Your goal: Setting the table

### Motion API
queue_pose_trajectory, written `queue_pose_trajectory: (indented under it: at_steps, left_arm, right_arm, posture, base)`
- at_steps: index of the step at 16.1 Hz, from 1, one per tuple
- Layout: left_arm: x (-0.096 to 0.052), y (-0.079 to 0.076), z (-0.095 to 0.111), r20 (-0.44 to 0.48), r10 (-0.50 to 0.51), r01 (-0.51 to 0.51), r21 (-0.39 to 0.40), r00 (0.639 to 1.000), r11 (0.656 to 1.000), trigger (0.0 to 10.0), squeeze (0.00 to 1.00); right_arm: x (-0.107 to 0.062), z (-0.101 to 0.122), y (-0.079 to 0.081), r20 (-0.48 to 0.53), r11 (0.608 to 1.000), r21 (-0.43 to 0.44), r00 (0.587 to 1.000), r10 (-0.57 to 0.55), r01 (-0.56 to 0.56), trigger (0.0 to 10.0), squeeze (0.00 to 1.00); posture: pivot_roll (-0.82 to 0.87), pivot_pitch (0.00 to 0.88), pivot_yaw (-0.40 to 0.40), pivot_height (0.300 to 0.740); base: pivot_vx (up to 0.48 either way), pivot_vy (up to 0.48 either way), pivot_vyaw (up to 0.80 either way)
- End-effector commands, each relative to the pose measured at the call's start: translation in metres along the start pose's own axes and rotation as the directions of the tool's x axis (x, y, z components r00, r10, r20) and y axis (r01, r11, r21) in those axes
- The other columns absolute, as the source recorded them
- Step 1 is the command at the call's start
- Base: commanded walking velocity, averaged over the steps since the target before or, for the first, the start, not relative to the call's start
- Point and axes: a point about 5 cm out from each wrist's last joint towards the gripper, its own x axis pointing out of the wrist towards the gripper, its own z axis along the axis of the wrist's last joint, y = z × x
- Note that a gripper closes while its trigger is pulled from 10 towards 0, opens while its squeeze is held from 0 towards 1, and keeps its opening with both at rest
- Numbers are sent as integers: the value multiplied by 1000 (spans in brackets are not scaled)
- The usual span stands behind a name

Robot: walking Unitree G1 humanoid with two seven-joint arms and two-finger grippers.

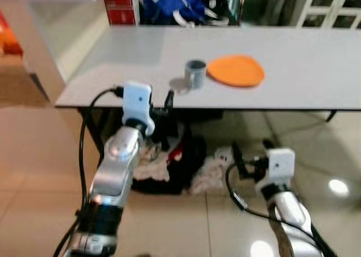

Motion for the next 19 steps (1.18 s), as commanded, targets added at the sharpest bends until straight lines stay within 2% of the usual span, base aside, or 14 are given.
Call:
queue_pose_trajectory:
  at_steps: [1, 3, 4, 5, 6, 8, 10, 11, 12, 14, 16, 19]
  left_arm:
    - [2, 1, 0, -10, 11, -11, 17, 1000, 1000, 10000, 0]
    - [2, 3, -4, -28, 12, -11, 34, 1000, 999, 10000, 0]
    - [2, 5, -8, -49, 25, -24, 15, 998, 1000, 10000, 0]
    - [0, 10, -16, -82, 40, -41, -10, 996, 999, 10000, 0]
    - [-4, 16, -24, -101, 57, -57, 4, 993, 998, 10000, 0]
    - [-21, 30, -50, -191, 77, -73, 28, 979, 997, 10000, 0]
    - [-38, 43, -67, -263, 85, -77, 40, 961, 996, 10000, 0]
    - [-51, 52, -74, -296, 87, -77, 45, 951, 996, 10000, 0]
    - [-64, 58, -78, -322, 85, -86, 13, 943, 996, 10000, 0]
    - [-79, 62, -79, -328, 56, -86, -78, 943, 993, 10000, 0]
    - [-81, 59, -80, -321, 56, -90, -92, 945, 992, 10000, 0]
    - [-72, 55, -74, -288, 58, -78, -59, 956, 995, 10000, 0]
  right_arm:
    - [1, 1, -2, -2, 1000, 5, 1000, -9, 9, 10000, 0]
    - [0, 1, -2, 1, 1000, 3, 1000, -10, 10, 10000, 0]
    - [0, 1, -2, 3, 1000, 3, 1000, -10, 10, 10000, 0]
    - [-1, 2, -3, 14, 1000, 7, 1000, -20, 20, 10000, 0]
    - [-2, 3, -4, 21, 999, 15, 999, -30, 30, 10000, 0]
    - [-5, 2, -7, 21, 999, 16, 999, -45, 45, 10000, 0]
    - [-9, 3, -11, 33, 998, 24, 997, -66, 65, 10000, 0]
    - [-14, 4, -14, 39, 996, 28, 996, -84, 83, 10000, 0]
    - [-20, 4, -17, 40, 995, 36, 994, -98, 97, 10000, 0]
    - [-26, 4, -19, 37, 993, 47, 994, -106, 104, 10000, 0]
    - [-24, 3, -17, 35, 994, 49, 994, -100, 98, 10000, 0]
    - [-19, 4, -16, 31, 995, 46, 996, -85, 83, 10000, 0]
  posture:
    - [-105, 0, 26, 740]
    - [-105, 0, 27, 740]
    - [-105, 0, 28, 740]
    - [-105, 0, 29, 740]
    - [-103, 0, 31, 740]
    - [-103, 0, 37, 740]
    - [-98, 0, 42, 740]
    - [-94, 0, 47, 740]
    - [-90, 0, 51, 740]
    - [-89, 0, 54, 740]
    - [-86, 0, 57, 740]
    - [-82, 0, 41, 740]
  base:
    - [0, 476, 0]
    - [0, 476, 0]
    - [0, 480, 0]
    - [0, 480, 0]
    - [0, 480, 0]
    - [0, 480, 0]
    - [0, 480, 0]
    - [0, 480, 0]
    - [0, 480, 0]
    - [0, 480, 0]
    - [0, 480, 0]
    - [0, 480, -533]
